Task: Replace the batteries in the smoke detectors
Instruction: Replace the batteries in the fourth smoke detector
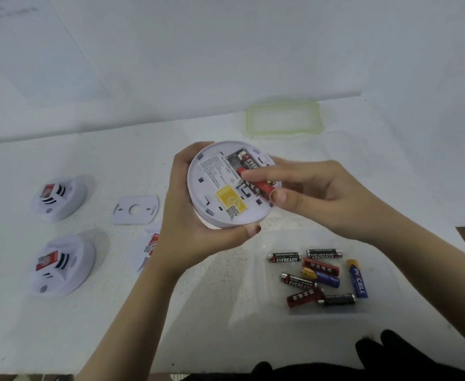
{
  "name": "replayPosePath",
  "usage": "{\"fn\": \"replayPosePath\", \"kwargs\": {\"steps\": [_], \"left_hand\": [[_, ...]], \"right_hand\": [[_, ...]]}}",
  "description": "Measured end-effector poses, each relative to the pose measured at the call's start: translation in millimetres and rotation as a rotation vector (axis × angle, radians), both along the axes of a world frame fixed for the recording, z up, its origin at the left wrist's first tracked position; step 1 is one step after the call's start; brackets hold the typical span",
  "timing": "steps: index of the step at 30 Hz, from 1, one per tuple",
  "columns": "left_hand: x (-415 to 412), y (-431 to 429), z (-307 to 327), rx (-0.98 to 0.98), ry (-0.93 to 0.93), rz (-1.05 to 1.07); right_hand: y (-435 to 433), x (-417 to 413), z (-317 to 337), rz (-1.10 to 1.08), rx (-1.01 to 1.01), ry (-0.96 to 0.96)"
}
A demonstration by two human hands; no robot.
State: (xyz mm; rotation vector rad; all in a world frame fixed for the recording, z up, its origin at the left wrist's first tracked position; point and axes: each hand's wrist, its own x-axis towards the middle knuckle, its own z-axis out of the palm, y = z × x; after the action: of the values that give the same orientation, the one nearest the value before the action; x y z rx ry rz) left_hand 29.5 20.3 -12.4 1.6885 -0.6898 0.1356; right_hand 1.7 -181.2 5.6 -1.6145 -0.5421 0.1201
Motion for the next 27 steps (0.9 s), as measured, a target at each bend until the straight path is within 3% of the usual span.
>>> {"fn": "replayPosePath", "kwargs": {"steps": [7, 27], "left_hand": [[-6, 4, 2, -0.016, 0.049, -0.121], [-8, 92, 8, 0.166, 0.022, 0.051]], "right_hand": [[9, -5, 4, -0.045, 0.185, 0.224], [102, 10, 14, -0.122, 0.070, 0.397]]}}
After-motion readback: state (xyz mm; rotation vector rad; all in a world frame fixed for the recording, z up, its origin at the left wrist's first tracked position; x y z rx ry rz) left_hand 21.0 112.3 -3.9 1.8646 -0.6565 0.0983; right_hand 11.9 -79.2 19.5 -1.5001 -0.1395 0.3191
